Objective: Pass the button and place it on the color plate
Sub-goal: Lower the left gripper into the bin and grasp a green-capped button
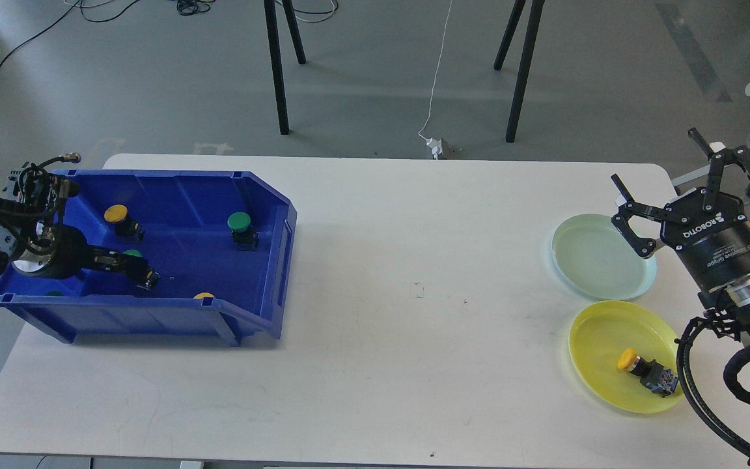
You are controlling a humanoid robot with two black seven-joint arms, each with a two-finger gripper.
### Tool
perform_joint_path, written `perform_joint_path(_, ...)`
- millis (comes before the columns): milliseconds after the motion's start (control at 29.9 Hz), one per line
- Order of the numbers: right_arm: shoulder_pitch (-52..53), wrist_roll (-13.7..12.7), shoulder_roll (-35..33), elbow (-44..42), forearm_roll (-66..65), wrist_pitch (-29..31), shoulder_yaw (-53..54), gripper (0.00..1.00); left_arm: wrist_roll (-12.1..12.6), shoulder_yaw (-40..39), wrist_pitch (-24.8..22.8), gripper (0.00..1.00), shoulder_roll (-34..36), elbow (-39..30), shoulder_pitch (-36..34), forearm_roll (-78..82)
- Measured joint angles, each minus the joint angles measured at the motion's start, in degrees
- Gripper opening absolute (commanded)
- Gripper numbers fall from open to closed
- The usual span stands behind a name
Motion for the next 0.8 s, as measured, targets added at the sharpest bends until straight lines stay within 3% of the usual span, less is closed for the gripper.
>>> perform_joint_path(434, -1.3, 0.0, -0.01, -0.03, 0.0, 0.0, 0.12, 0.97, -0.01, -0.21, 0.13, 0.68, -0.93, 0.52, 0.74, -1.43)
perform_joint_path(534, -1.59, 0.0, -0.01, 0.06, 0.0, 0.0, 0.22, 0.97, 0.0, -0.28, 0.14, 0.63, -1.99, 2.05, 0.75, -1.55)
perform_joint_path(802, -1.69, 0.0, -0.01, 0.09, 0.0, 0.0, 0.27, 0.97, -0.01, -0.13, 0.18, 0.09, -3.9, 5.04, 0.75, -3.09)
